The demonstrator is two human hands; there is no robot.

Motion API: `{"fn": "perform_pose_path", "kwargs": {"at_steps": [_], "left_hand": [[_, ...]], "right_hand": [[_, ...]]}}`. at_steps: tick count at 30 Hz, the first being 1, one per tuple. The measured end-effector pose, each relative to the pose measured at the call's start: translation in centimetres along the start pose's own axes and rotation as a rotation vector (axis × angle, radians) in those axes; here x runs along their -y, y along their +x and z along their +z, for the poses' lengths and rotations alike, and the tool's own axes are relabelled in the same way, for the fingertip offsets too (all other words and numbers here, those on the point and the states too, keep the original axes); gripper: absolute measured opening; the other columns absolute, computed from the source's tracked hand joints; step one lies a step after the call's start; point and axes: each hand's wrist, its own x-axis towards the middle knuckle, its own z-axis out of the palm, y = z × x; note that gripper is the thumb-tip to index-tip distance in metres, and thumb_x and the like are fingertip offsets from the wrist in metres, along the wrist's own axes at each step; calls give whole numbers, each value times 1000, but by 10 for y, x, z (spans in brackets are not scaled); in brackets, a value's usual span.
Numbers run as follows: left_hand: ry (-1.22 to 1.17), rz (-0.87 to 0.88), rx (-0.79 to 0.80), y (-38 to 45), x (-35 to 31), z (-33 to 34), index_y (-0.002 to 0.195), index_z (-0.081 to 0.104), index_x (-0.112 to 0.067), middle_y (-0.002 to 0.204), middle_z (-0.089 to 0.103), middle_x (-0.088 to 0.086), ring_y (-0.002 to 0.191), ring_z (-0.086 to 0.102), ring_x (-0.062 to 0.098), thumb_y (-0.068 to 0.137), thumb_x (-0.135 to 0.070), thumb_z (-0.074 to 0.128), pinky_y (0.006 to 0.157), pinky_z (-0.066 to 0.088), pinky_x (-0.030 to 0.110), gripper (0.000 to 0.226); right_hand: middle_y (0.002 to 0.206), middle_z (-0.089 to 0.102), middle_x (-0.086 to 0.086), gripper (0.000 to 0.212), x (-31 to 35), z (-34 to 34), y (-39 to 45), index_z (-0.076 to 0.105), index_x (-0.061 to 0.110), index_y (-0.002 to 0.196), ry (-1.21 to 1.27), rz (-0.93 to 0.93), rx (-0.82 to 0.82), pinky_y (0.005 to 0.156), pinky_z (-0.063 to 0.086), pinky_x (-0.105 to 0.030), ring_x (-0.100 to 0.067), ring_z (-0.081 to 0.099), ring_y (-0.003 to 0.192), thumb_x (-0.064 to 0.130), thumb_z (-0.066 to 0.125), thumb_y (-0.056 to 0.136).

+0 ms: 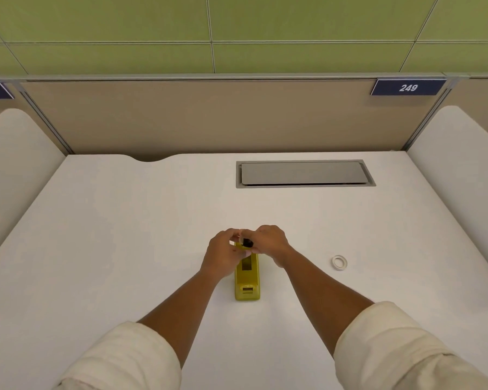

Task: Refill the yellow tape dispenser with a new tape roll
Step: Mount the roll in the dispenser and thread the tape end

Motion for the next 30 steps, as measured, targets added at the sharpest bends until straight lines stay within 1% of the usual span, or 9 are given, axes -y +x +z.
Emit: {"fn": "perform_pose_path", "kwargs": {"at_steps": [3,5,8,11,13,16,20,26,30], "left_hand": [[-46,-29,-1,1,-2,-2,123,65,-18,112,67,0,93,70,21,82,-13,77,90,54,31,43],[-74,-56,-1,1,-3,-2,122,68,-21,110,68,-2,101,67,22,83,-13,76,94,52,32,41],[-81,-88,18,1,-3,-2,123,68,-23,107,68,-4,104,64,20,85,-15,73,85,46,24,39],[-84,-116,28,1,-4,-1,124,68,-23,107,69,-3,103,63,18,88,-16,69,80,42,20,37],[-74,-125,22,3,-5,-1,124,68,-22,100,69,-3,98,61,17,89,-16,67,74,41,17,35],[-60,-133,12,4,-6,-1,122,69,-22,88,68,-2,89,60,16,91,-15,64,69,40,16,33],[-68,-162,-37,4,-3,-1,118,70,-18,94,72,-1,95,62,17,88,-12,66,80,42,21,31],[-66,-212,-40,2,0,-2,124,66,-15,104,72,-2,98,62,13,86,-12,68,85,42,20,38],[-57,-221,-28,2,1,-1,123,68,-15,101,74,-2,99,65,15,83,-10,71,86,45,21,40]], "right_hand": [[70,65,-3,29,-1,0,0,58,13,63,16,30,0,83,57,-37,-18,68,69,39,73,67],[72,65,-4,31,-1,1,0,59,12,64,24,40,-3,80,57,-34,-16,67,70,39,72,68],[70,65,-2,32,0,2,-1,58,13,64,15,45,-12,71,53,-29,-16,67,68,42,70,71],[69,67,-1,30,0,3,-2,61,14,66,28,13,4,76,57,-32,-17,66,65,41,69,76],[69,68,-2,25,1,3,-3,61,16,68,71,7,5,71,57,-30,-17,63,59,38,70,76],[63,66,0,27,3,3,-4,61,19,57,20,2,33,66,52,-24,-13,60,48,34,65,78],[82,75,-5,23,3,4,-3,67,10,83,75,48,32,78,58,-26,-19,75,69,32,62,84],[98,74,-10,14,0,5,-4,63,7,89,127,112,68,76,61,-27,-23,76,75,22,63,86],[85,67,-5,19,-3,5,-3,57,11,77,79,113,39,74,60,-29,-26,76,76,25,69,81]]}}
